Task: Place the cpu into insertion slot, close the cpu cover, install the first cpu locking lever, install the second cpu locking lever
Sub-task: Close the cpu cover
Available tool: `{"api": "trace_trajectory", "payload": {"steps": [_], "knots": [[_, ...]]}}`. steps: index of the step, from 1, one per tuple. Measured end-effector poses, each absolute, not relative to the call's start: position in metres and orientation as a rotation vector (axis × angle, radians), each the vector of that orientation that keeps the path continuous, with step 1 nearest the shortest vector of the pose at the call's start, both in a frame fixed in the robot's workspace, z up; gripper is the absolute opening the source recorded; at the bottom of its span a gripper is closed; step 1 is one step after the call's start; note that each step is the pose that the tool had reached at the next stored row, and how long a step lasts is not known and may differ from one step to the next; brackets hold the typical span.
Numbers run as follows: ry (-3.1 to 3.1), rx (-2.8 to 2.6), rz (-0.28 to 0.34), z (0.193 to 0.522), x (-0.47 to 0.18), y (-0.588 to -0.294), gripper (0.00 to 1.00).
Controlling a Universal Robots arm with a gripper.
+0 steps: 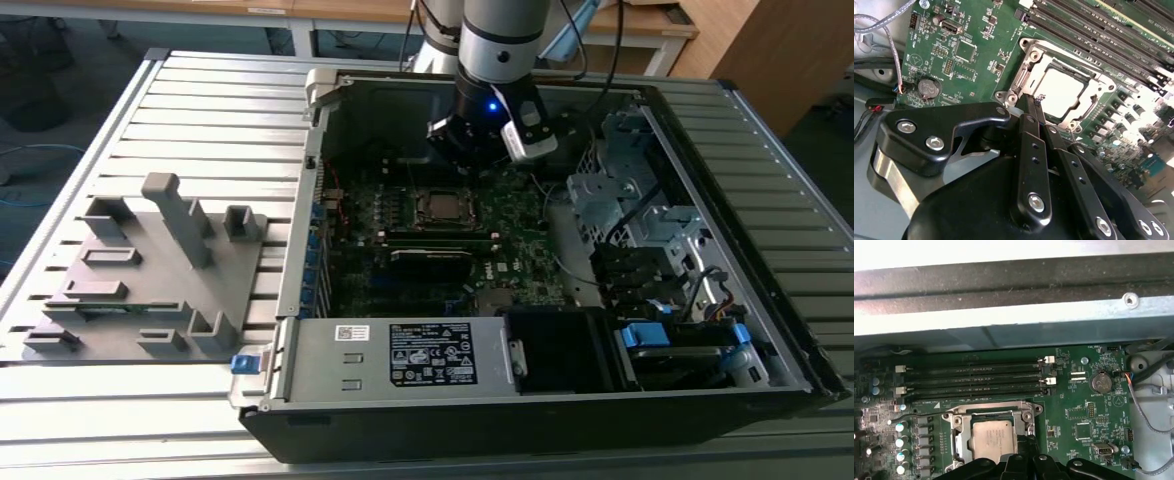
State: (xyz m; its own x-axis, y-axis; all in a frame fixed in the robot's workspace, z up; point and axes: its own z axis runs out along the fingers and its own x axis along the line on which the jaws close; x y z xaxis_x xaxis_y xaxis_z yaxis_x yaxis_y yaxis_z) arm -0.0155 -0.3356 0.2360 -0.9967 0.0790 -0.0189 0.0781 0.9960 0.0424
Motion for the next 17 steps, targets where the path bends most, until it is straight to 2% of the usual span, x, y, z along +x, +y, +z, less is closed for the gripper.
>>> {"api": "trace_trajectory", "payload": {"steps": [17], "knots": [[3.127, 0.123, 0.063, 0.2356, -0.0163, -0.3357, 0.10]]}}
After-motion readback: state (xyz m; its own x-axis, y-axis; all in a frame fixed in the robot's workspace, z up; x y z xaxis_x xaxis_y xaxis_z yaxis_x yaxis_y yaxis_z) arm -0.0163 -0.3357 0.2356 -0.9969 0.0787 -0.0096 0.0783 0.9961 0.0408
